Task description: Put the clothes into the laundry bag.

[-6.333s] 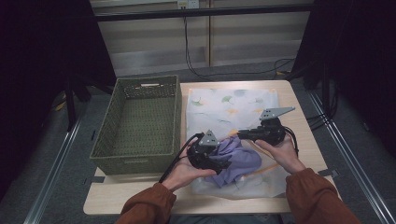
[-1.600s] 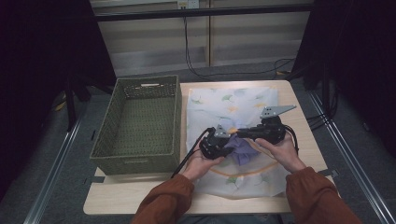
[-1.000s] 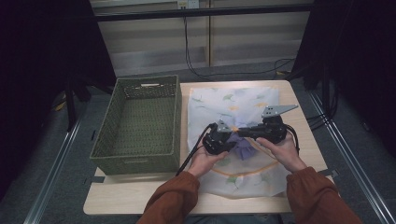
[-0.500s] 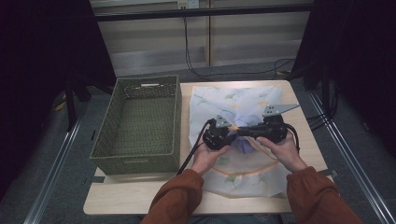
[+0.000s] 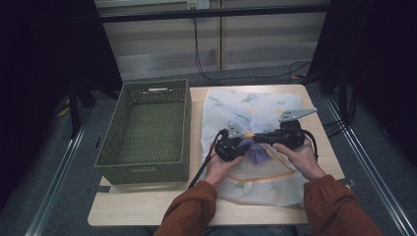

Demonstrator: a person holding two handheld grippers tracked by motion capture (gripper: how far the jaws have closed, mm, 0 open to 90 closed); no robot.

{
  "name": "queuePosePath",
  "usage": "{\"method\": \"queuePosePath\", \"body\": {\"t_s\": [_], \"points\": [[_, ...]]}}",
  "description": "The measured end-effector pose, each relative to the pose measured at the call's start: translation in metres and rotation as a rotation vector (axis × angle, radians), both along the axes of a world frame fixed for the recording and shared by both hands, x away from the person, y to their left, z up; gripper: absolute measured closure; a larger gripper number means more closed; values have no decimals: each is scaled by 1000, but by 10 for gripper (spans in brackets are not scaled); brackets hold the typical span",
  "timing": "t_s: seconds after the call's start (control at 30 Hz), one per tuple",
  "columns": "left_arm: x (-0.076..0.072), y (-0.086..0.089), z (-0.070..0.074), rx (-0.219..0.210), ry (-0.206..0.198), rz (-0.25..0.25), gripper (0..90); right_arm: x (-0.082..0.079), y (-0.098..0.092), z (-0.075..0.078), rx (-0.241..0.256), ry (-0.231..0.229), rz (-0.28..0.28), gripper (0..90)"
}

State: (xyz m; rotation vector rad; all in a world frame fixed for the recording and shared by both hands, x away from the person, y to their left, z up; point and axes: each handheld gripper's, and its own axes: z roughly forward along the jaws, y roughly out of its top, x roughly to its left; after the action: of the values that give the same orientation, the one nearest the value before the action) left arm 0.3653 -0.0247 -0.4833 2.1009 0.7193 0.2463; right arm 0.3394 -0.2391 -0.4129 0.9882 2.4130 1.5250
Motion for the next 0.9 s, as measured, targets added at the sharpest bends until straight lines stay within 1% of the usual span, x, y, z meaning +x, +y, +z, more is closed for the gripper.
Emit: {"method": "queuePosePath", "body": {"t_s": [0.03, 0.07, 0.13, 0.17, 0.2, 0.23, 0.27, 0.3, 0.37, 0.4, 0.47, 0.5, 0.57, 0.6, 0.63, 0.67, 0.7, 0.73, 0.77, 0.8, 0.87, 0.9], "points": [[0, 0, 0, -4, 8, -6, 659, 1, 0, -1, -4, 5, -1, 886], [-1, 1, 2, 7, 9, -21, 590, 1, 2, -2, -6, 4, -1, 886], [-2, 2, 4, 5, 13, -29, 522, 0, 3, -1, -7, 1, 1, 886], [-4, 4, 6, 0, 17, -36, 522, 0, 3, -1, -7, 1, 1, 886], [-8, 7, 11, 10, 5, -52, 489, -1, 3, 0, -7, -5, 5, 886], [-8, 7, 11, 10, 5, -52, 468, -1, 3, 0, -7, -5, 5, 886], [-11, 11, 16, 18, 4, -70, 453, -1, 3, 0, -4, -5, 3, 886], [-11, 11, 16, 18, 4, -70, 443, -1, 3, 0, -4, -5, 3, 886], [-14, 15, 21, 29, -13, -86, 436, -1, 3, 0, -2, -6, -1, 886], [-15, 17, 23, 23, -8, -90, 426, -1, 3, 0, -2, -6, -1, 886], [-17, 21, 26, 41, -12, -104, 408, -1, 3, 0, -2, -6, -2, 886], [-18, 24, 27, 47, -14, -104, 401, -1, 3, 0, -2, -5, -1, 886], [-19, 30, 30, 44, -9, -107, 392, 0, 3, 0, -3, -3, 0, 886], [-19, 32, 30, 44, -12, -116, 391, 0, 3, 0, -3, -3, 1, 886], [-20, 34, 30, 56, -9, -121, 390, 0, 3, 0, -4, -3, 1, 886], [-19, 36, 25, 51, 13, -154, 383, 0, 3, 0, -3, -3, -1, 886], [-19, 36, 25, 51, 13, -154, 384, 0, 3, 0, -3, -3, -1, 886], [-20, 36, 22, 60, 21, -166, 390, 0, 3, -1, -5, -3, 0, 886], [-20, 35, 18, 77, 25, -174, 390, 0, 3, -1, -5, -3, 0, 886], [-19, 29, 8, 81, 42, -175, 392, 0, 4, 0, -6, -3, -1, 886], [-17, 24, 1, 112, 52, -173, 402, 0, 4, 0, -9, -5, 1, 886], [-17, 24, 1, 112, 52, -173, 426, 0, 4, 0, -9, -5, 1, 886]]}}
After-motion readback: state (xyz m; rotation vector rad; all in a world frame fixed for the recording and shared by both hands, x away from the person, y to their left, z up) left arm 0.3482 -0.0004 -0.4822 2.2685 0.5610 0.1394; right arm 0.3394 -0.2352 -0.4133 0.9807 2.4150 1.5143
